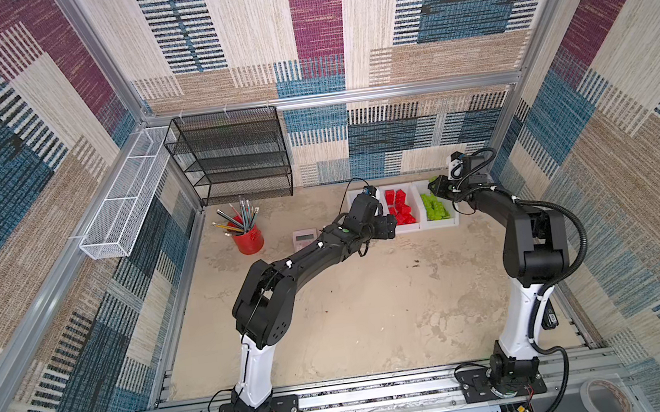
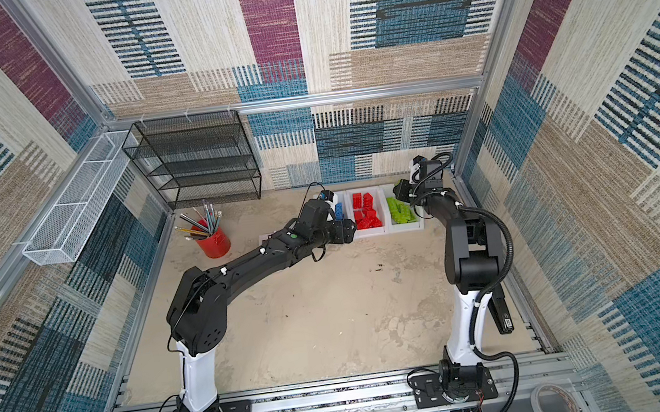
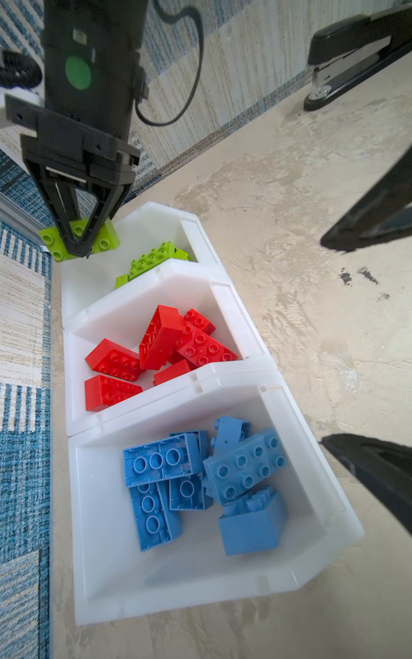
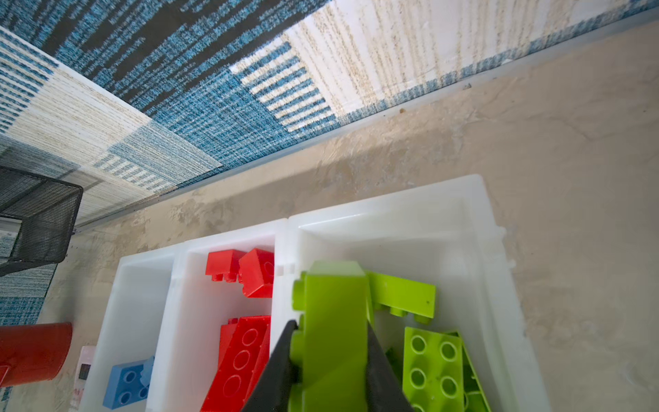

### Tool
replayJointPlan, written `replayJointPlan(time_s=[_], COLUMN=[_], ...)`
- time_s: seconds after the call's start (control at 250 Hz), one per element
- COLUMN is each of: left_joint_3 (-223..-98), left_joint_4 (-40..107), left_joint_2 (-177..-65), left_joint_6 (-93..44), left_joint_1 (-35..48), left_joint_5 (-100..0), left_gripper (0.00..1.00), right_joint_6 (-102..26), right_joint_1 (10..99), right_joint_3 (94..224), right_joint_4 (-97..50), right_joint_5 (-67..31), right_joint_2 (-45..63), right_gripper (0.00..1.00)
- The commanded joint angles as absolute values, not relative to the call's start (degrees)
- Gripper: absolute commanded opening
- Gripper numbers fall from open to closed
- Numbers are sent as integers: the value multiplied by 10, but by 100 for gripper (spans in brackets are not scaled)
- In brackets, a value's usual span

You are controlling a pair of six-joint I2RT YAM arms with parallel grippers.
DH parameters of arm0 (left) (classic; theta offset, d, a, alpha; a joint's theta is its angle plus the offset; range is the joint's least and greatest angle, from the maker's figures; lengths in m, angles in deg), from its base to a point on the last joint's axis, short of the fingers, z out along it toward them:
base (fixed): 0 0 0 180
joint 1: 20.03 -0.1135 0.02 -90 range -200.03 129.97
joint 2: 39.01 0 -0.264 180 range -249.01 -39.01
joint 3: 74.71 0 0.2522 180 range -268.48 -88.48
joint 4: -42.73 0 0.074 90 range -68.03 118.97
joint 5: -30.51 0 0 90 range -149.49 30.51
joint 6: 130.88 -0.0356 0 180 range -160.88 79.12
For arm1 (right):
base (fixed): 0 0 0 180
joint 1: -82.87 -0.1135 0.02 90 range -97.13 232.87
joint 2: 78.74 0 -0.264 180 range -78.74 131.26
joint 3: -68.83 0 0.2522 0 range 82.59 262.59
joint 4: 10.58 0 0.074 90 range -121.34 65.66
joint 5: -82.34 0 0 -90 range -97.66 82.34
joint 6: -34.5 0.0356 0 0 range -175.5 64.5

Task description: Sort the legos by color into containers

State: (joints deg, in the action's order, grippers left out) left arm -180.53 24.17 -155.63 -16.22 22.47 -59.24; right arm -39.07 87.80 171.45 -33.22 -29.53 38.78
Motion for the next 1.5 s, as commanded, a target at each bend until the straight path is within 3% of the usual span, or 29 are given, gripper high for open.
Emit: replayJointPlan(time_s=[0.0, 0.212, 0.516, 0.684, 0.804, 1.052, 1.172, 1.34, 1.5], left_joint_3=[-1812, -1800, -1727, -1638, -1569, -1417, -1335, -1244, -1286], left_joint_4=[238, 225, 204, 171, 124, 72, 137, 297, 337], left_joint_2=[-1556, -1534, -1433, -1325, -1242, -1098, -1065, -1077, -1149], left_joint_6=[-173, -178, -172, -178, -184, -185, -243, -300, -355], left_joint_1=[225, 224, 206, 182, 156, 70, 19, -34, -72], left_joint_5=[-589, -595, -621, -675, -726, -840, -870, -855, -801], left_gripper=[82, 82, 82, 83, 85, 93, 94, 95, 94], right_joint_6=[-390, -398, -394, -424, -436, -464, -503, -534, -549], right_joint_1=[878, 878, 878, 878, 878, 878, 879, 879, 877], right_joint_3=[1715, 1713, 1669, 1528, 1387, 1132, 1070, 1008, 960], right_joint_4=[-323, -328, -295, -192, -78, 152, 223, 355, 470], right_joint_5=[-288, -259, -252, -249, -239, -164, -137, -150, -178], right_joint_2=[393, 394, 342, 240, 160, 49, 43, 51, 73], right_gripper=[15, 32, 75, 96, 100, 100, 100, 100, 100])
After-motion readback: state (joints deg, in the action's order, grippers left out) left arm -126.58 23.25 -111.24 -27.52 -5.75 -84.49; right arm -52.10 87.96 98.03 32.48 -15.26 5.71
